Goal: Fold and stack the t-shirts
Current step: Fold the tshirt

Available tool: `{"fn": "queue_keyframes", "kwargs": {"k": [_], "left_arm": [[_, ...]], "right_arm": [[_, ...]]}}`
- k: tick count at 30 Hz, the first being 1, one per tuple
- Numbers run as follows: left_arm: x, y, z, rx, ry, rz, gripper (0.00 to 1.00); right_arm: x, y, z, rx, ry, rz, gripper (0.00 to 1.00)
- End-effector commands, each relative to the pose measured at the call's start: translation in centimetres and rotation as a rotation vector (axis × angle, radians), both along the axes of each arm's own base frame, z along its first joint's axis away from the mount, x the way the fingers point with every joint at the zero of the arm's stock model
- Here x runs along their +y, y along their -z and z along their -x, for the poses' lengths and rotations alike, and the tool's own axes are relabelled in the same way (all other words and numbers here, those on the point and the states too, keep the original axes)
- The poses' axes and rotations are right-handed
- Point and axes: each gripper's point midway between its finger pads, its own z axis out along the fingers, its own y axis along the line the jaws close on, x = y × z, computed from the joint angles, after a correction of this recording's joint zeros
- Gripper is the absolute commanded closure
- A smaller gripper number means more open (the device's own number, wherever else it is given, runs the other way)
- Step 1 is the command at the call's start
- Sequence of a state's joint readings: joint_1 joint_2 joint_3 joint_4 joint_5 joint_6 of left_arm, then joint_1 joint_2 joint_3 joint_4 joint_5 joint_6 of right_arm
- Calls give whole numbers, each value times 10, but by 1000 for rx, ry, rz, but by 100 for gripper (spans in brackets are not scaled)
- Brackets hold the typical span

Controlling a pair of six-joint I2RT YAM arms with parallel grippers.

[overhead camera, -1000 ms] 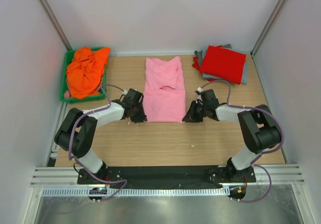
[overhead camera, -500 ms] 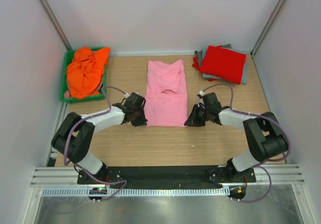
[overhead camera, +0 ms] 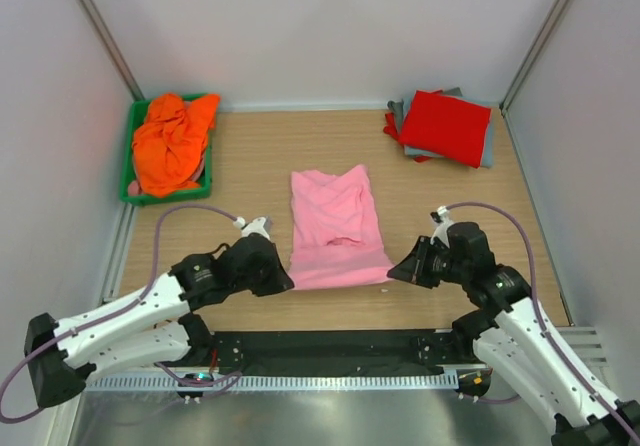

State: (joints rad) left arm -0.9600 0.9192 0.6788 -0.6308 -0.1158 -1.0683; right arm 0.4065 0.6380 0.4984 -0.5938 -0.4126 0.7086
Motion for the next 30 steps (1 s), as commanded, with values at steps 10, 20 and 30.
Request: {"fn": "queue_keyframes", "kwargs": {"k": [10, 20, 30], "left_arm": [[42, -69, -4, -110, -103, -93, 100], [29, -100, -61, -160, -90, -165, 100], [17, -72, -113, -21, -56, -73, 100]], "right_arm": [[-14, -64, -4, -20, 91, 42, 99], [-5, -81, -63, -64, 93, 149, 99], [0, -65, -101, -27, 91, 242, 99]]}}
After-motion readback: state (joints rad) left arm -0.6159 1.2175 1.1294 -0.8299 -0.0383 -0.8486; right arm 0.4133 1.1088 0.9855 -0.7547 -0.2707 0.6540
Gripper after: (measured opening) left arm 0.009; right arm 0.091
